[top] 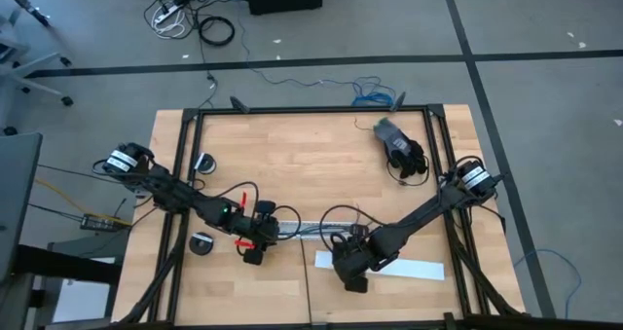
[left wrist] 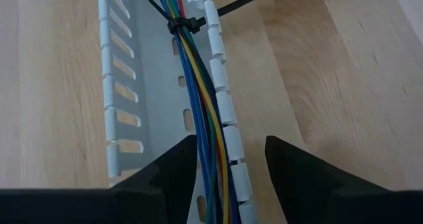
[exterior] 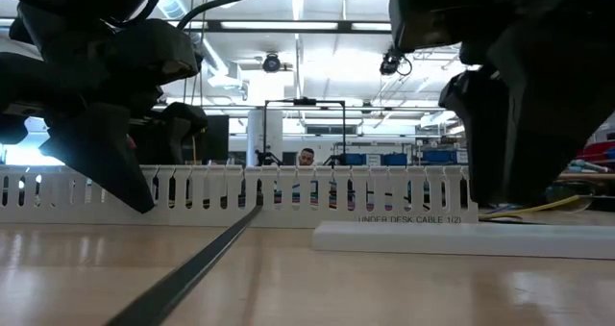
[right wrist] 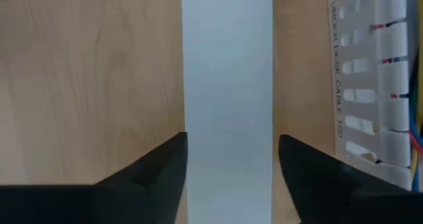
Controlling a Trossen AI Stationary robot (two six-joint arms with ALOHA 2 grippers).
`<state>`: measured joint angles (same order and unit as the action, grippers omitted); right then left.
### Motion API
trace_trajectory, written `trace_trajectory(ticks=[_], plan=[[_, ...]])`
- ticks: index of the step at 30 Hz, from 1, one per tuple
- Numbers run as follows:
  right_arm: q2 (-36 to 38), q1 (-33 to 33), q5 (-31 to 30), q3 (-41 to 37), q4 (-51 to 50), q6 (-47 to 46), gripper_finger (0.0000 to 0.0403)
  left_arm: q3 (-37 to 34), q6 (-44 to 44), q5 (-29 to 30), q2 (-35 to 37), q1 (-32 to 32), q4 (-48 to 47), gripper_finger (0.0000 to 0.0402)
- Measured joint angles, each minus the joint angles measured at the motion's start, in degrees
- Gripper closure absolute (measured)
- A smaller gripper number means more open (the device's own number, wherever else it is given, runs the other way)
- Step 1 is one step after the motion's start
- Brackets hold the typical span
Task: Ziptie cables
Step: Close the lid on the cable duct
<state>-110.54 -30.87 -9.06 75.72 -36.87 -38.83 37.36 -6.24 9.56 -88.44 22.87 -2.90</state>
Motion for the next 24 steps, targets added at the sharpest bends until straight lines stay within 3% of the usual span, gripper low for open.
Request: trace_trajectory(ticks=[5,11,24], plan=[[0.0,0.0,-0.2,-0.9,1.2,-0.4,0.0122,0.0,0.0,0.0,0.0,0.0,0.0,0.0227],[0.0,0.0,0.8,-3.4,3.9,-1.6,0.0108,0.0,0.0,0.0,0.0,0.0,0.0,0.0227],[0.0,-1.3,1.2,-3.4,3.9,-3.7,0.0155,0.0,0.0,0.0,0.0,0.0,-0.4,0.0227]])
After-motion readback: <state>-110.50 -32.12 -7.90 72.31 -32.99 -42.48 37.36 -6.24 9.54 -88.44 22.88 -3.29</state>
